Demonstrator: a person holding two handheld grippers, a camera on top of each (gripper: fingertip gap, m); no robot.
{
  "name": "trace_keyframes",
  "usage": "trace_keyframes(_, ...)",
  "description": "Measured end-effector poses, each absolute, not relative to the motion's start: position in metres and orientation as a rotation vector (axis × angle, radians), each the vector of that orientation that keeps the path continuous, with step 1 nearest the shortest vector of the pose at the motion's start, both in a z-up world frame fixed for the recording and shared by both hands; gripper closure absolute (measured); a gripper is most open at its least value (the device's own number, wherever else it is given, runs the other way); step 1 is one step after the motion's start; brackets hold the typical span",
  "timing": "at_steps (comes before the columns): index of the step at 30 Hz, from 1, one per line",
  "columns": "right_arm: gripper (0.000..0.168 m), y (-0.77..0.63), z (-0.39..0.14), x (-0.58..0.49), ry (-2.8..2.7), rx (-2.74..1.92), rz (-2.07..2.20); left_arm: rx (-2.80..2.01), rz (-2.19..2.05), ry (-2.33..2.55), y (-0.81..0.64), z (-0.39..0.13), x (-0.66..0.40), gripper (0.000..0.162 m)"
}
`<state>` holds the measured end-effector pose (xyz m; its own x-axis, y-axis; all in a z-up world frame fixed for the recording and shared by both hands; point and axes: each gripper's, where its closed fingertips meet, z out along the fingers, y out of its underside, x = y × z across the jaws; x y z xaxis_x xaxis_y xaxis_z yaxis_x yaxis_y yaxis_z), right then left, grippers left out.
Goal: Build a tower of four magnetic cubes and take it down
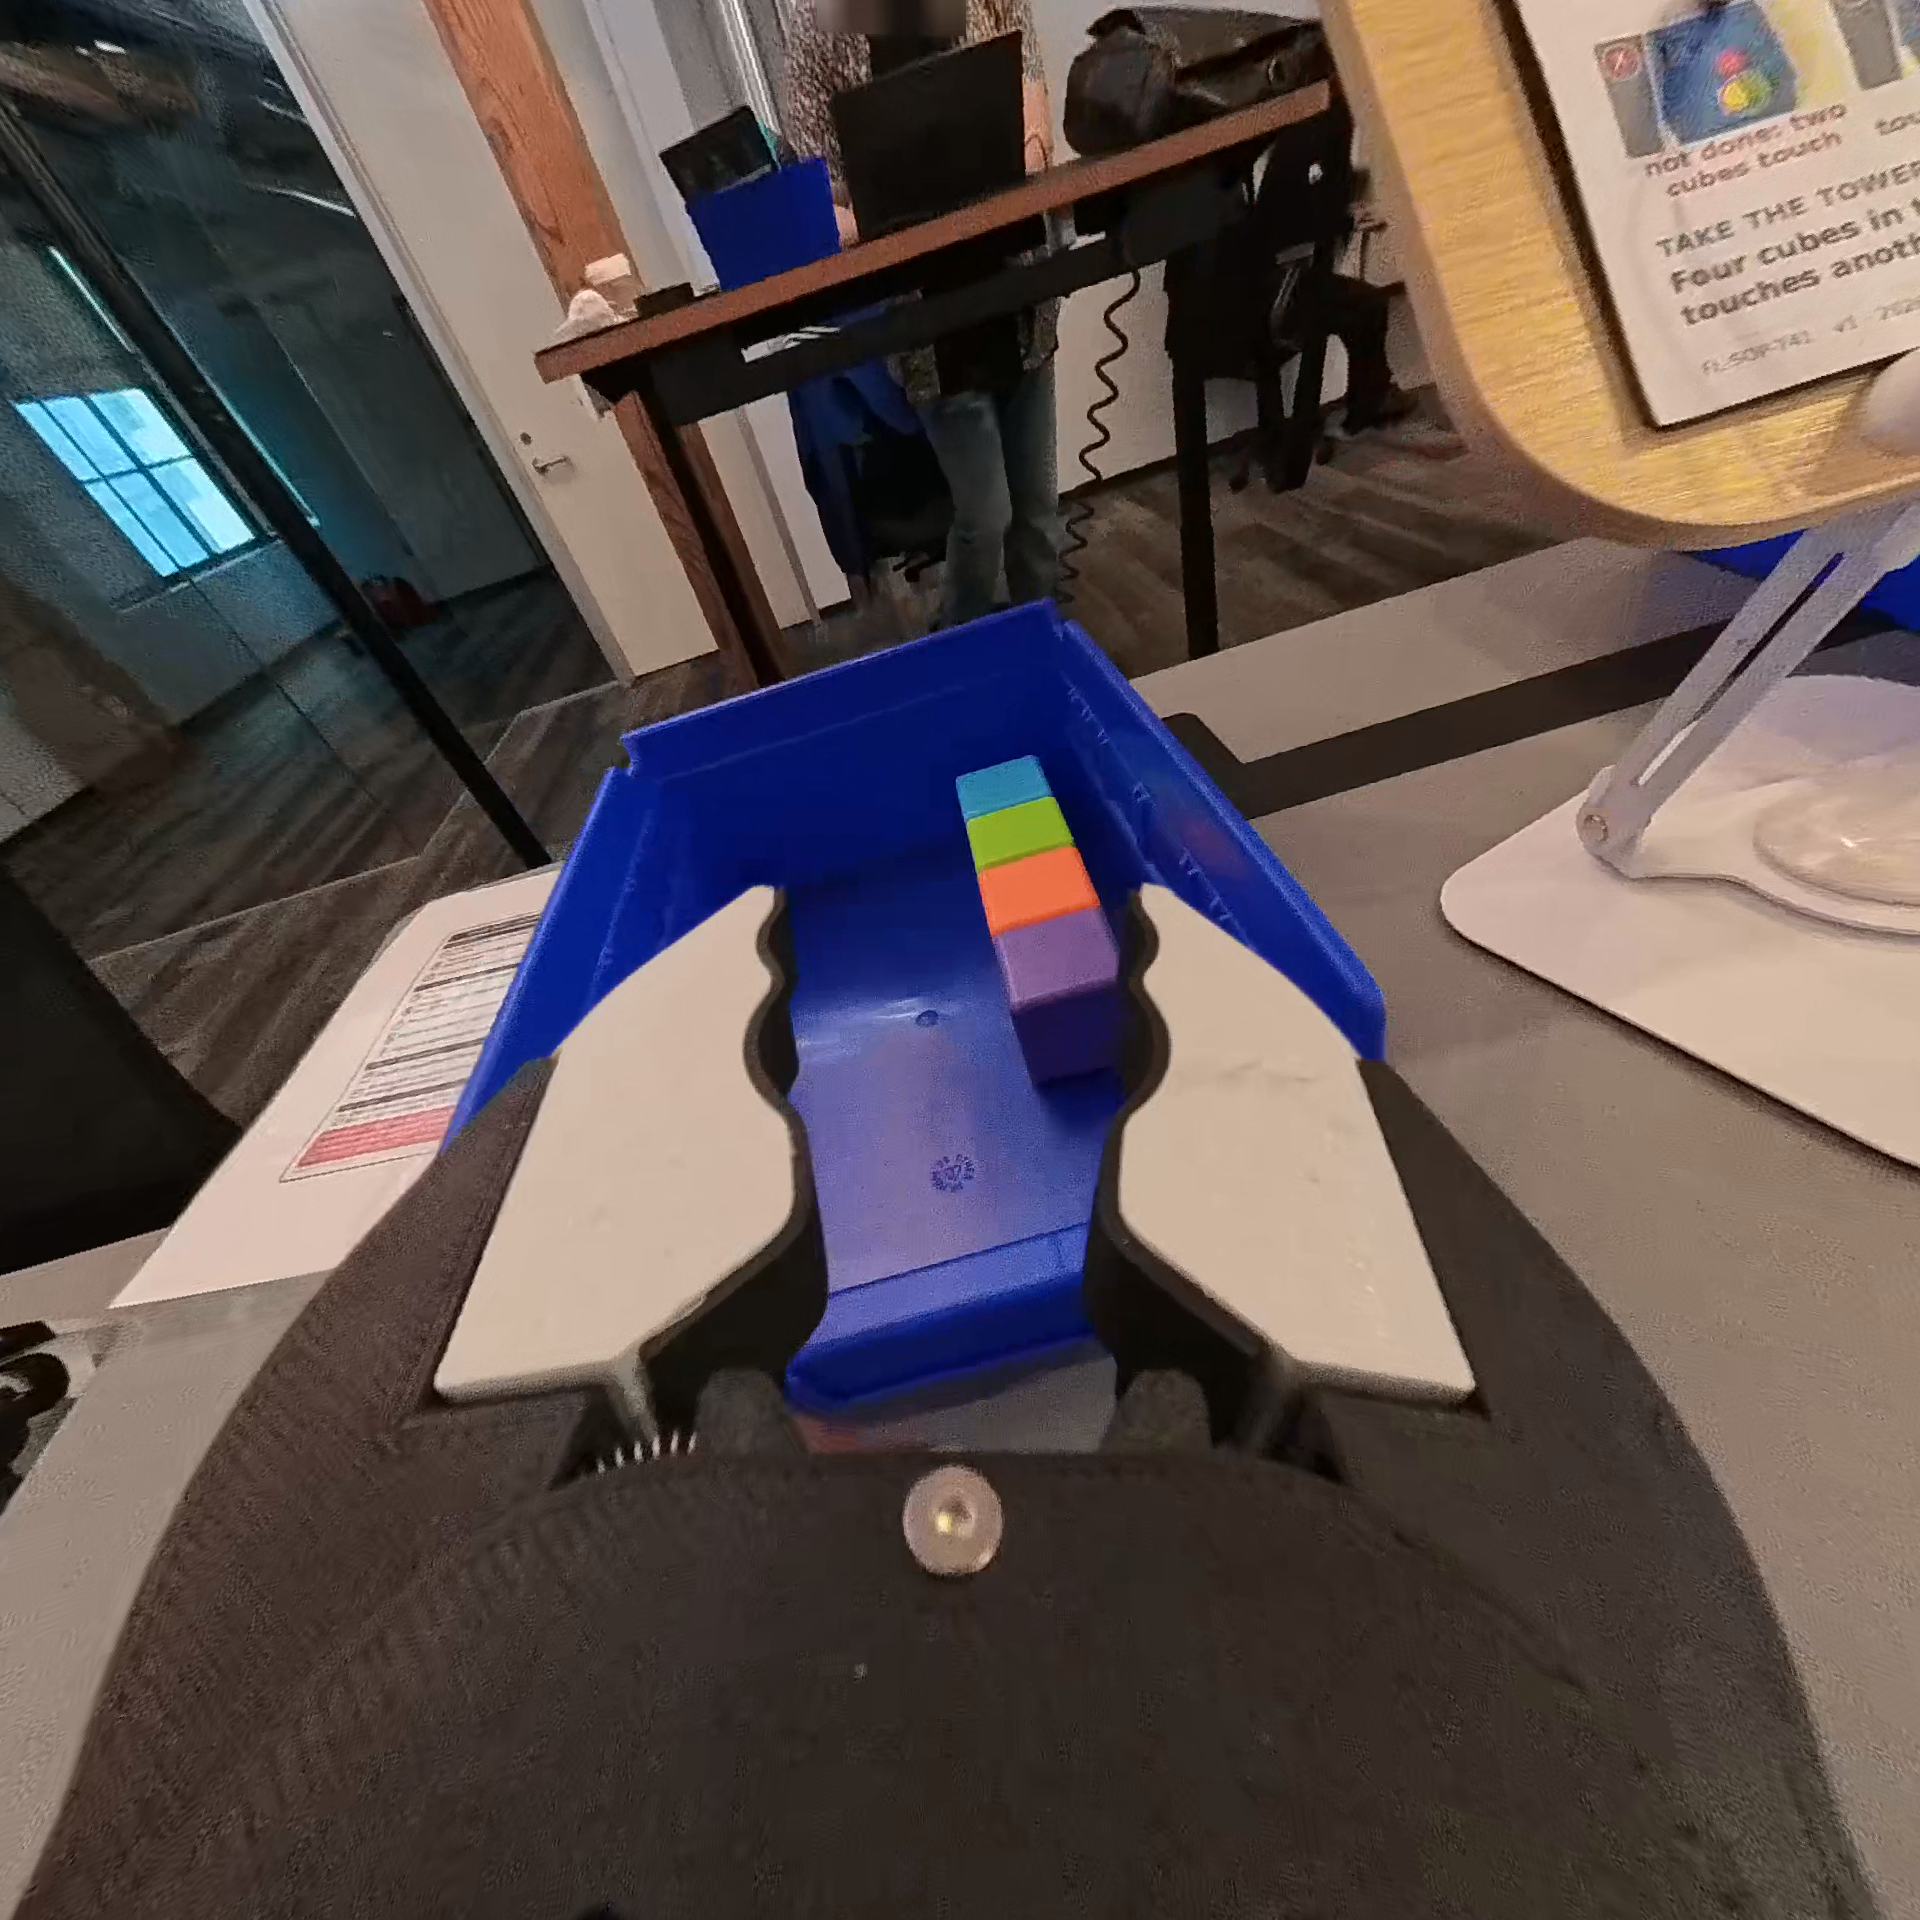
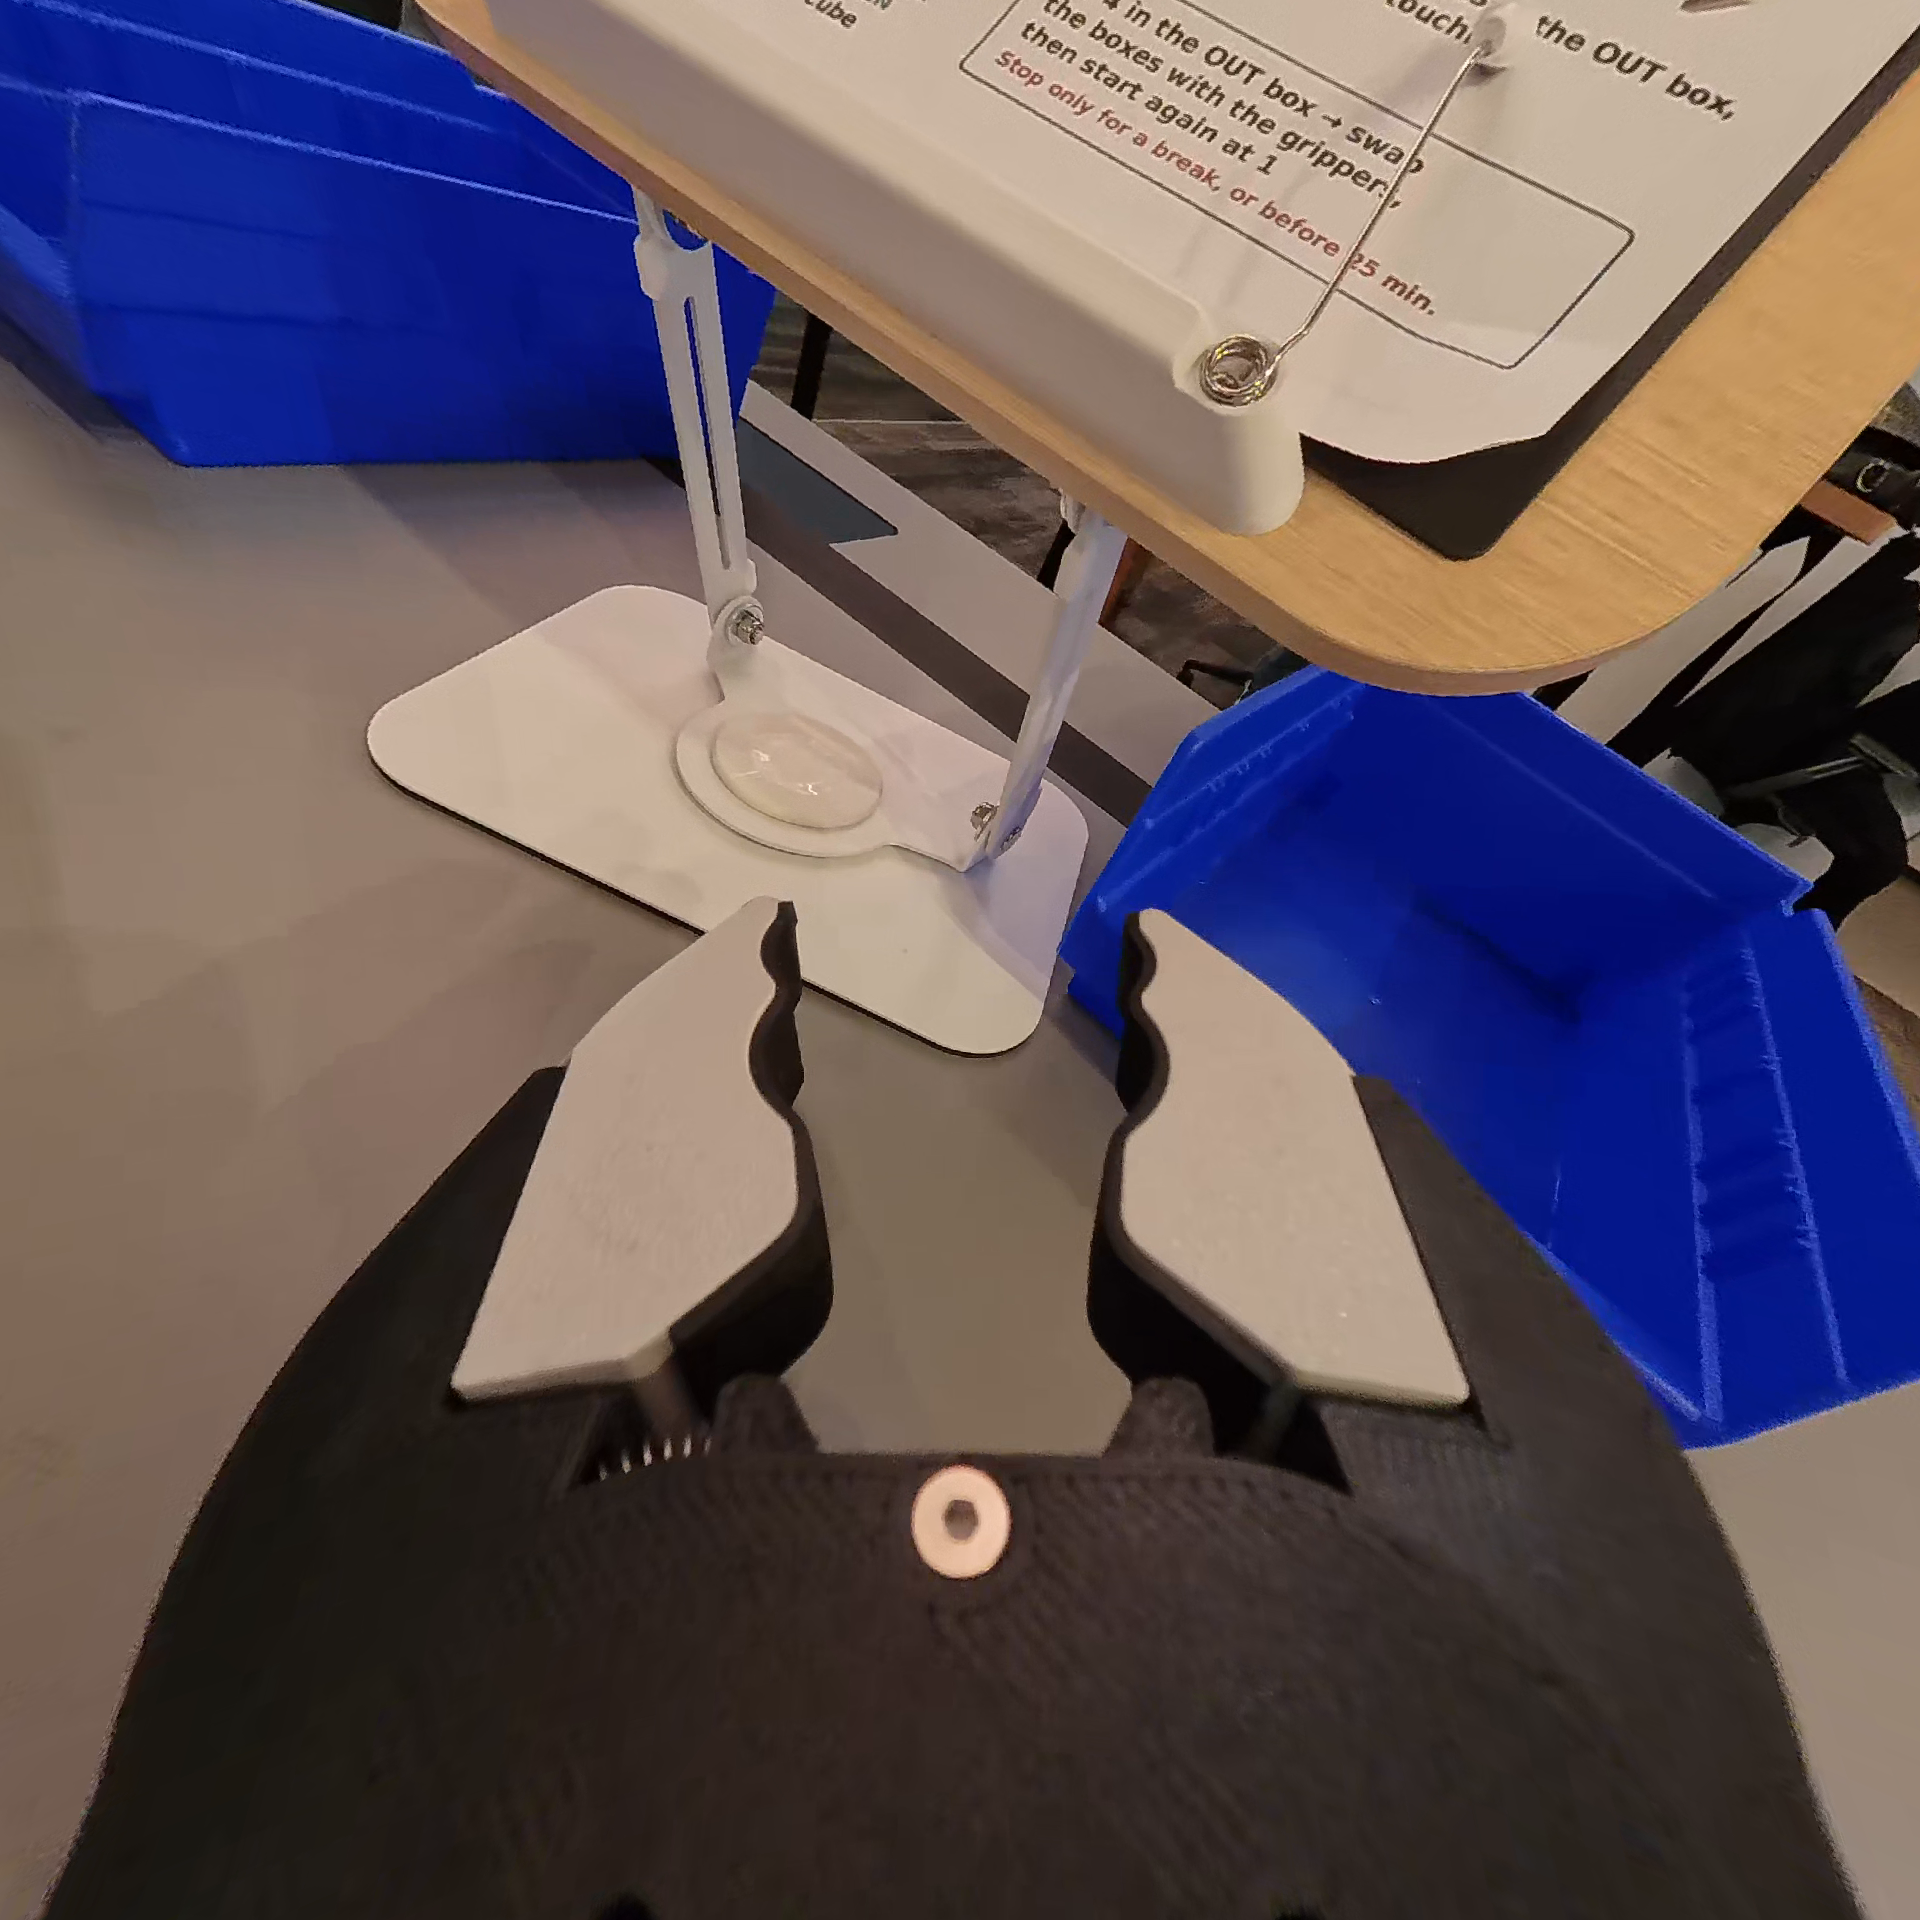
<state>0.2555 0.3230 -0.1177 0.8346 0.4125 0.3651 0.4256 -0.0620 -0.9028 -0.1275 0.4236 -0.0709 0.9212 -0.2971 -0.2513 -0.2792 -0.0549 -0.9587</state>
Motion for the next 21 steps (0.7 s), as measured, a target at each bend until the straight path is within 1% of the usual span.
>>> trace_keyframes(1, 0.109, 0.323, -0.118, 0.256, -0.659, -1.674, -0.010, -1.644, -0.026, 0.442, 0.424, -0.071, -0.127, 0.106)
trace_keyframes(6, 0.110, 0.322, -0.118, 0.255, -0.656, -1.677, 0.003, -1.696, -0.001, 0.504, 0.429, -0.077, -0.121, 0.109)
trace_keyframes(10, 0.110, 0.321, -0.120, 0.252, -0.674, -1.674, -0.005, -1.719, 0.029, 0.539, 0.443, -0.064, -0.120, 0.107)
trace_keyframes(11, 0.110, 0.321, -0.119, 0.252, -0.674, -1.672, -0.003, -1.737, 0.004, 0.544, 0.448, -0.061, -0.119, 0.104)
trace_keyframes(14, 0.111, 0.320, -0.120, 0.251, -0.677, -1.677, 0.011, -1.764, -0.031, 0.551, 0.465, -0.050, -0.119, 0.107)
trace_keyframes(16, 0.111, 0.319, -0.124, 0.252, -0.689, -1.685, 0.006, -1.782, -0.047, 0.539, 0.476, -0.046, -0.120, 0.105)
trace_keyframes(19, 0.111, 0.320, -0.123, 0.254, -0.665, -1.691, 0.049, -1.842, -0.080, 0.550, 0.491, -0.051, -0.115, 0.099)
trace_keyframes(21, 0.111, 0.320, -0.123, 0.255, -0.666, -1.693, 0.047, -1.864, -0.103, 0.550, 0.498, -0.057, -0.110, 0.101)
